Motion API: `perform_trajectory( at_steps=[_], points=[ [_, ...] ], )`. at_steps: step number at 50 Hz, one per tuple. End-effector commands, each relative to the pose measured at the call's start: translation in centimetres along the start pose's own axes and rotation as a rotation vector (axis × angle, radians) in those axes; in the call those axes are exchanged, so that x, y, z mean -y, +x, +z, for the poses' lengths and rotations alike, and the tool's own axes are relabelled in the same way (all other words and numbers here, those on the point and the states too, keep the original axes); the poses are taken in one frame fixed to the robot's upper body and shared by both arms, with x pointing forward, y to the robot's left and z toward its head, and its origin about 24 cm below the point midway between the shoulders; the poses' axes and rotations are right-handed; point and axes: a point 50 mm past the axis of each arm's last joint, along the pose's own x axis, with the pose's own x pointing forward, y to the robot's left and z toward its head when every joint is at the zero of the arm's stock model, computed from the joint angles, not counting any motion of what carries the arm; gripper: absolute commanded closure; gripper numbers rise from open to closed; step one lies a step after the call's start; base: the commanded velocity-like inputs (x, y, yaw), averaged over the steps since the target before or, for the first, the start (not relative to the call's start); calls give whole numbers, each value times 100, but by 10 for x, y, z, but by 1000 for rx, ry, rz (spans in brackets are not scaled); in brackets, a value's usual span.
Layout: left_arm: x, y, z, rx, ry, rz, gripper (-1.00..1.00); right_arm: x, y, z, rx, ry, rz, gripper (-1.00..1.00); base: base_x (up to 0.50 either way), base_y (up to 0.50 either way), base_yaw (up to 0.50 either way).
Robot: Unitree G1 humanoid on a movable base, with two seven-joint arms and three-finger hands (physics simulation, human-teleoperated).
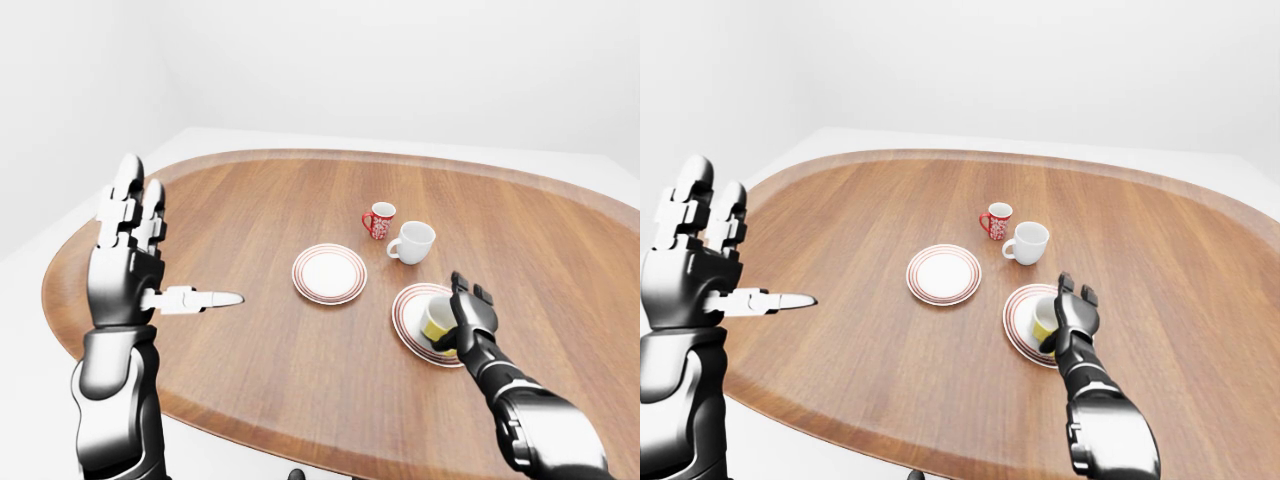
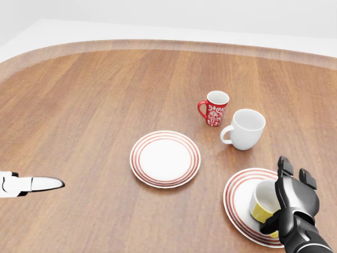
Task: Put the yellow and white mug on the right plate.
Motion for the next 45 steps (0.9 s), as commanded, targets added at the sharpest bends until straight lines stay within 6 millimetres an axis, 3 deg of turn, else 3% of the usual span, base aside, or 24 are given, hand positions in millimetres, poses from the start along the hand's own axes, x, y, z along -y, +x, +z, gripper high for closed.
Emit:
perform_trajectory(
  at_steps=[1, 45],
  points=[
    [0, 0, 1, 4, 1, -1, -97, 1, 0, 0, 1, -8, -9, -100, 0, 0, 0],
    [0, 1, -1, -4, 2, 2, -97, 18, 8, 3, 4, 33, -85, -100, 0, 0, 0]
  ],
)
